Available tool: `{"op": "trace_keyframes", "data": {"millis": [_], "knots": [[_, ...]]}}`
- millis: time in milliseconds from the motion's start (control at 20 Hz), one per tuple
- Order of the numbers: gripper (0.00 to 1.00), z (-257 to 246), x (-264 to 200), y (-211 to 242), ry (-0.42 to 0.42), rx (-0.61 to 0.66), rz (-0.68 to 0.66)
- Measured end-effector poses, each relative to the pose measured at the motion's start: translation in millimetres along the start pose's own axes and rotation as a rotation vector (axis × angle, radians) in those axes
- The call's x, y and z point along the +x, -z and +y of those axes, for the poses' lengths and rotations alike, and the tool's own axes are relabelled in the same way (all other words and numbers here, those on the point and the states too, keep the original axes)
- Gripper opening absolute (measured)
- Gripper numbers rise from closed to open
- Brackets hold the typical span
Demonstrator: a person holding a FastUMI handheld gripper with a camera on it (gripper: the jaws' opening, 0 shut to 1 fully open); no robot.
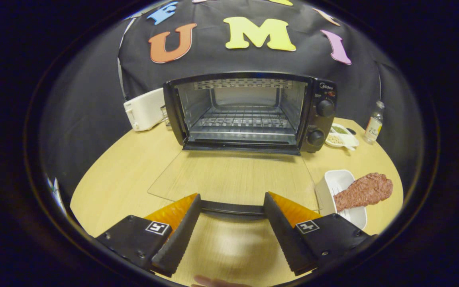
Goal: Open the toaster oven, put the food inside, and close the toaster oven door.
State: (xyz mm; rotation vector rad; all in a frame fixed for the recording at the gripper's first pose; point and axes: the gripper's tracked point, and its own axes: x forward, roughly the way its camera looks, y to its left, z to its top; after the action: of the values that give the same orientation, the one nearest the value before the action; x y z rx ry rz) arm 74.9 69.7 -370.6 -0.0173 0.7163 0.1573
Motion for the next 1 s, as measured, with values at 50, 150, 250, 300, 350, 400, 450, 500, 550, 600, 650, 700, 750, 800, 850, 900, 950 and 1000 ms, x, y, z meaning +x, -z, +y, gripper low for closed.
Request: {"op": "trace_keyframes", "data": {"millis": [50,150,250,300,350,400,450,500,550,600,650,700,750,800,850,900,950,1000], "knots": [[1.00,-2,-7,0,-0.013,0.004,0.003],[1.00,-12,-20,-3,-0.025,0.011,0.003],[1.00,-22,-35,-8,-0.047,0.011,0.005],[1.00,-29,-44,-10,-0.057,0.018,0.013],[1.00,-36,-52,-12,-0.074,0.027,0.022],[1.00,-48,-60,-17,-0.076,0.037,0.023],[1.00,-63,-67,-23,-0.068,0.044,0.019],[1.00,-79,-75,-30,-0.062,0.044,0.018],[1.00,-91,-80,-34,-0.055,0.047,0.014],[0.99,-108,-86,-40,-0.053,0.054,0.018],[0.99,-122,-90,-43,-0.056,0.060,0.025],[0.99,-137,-93,-46,-0.057,0.067,0.032],[0.99,-158,-97,-50,-0.045,0.075,0.037],[0.99,-178,-98,-53,-0.025,0.084,0.047],[0.98,-192,-100,-54,-0.021,0.084,0.057],[0.96,-207,-100,-58,-0.027,0.083,0.066],[0.96,-221,-100,-58,-0.021,0.092,0.082],[0.95,-236,-98,-58,-0.032,0.117,0.101]]}}
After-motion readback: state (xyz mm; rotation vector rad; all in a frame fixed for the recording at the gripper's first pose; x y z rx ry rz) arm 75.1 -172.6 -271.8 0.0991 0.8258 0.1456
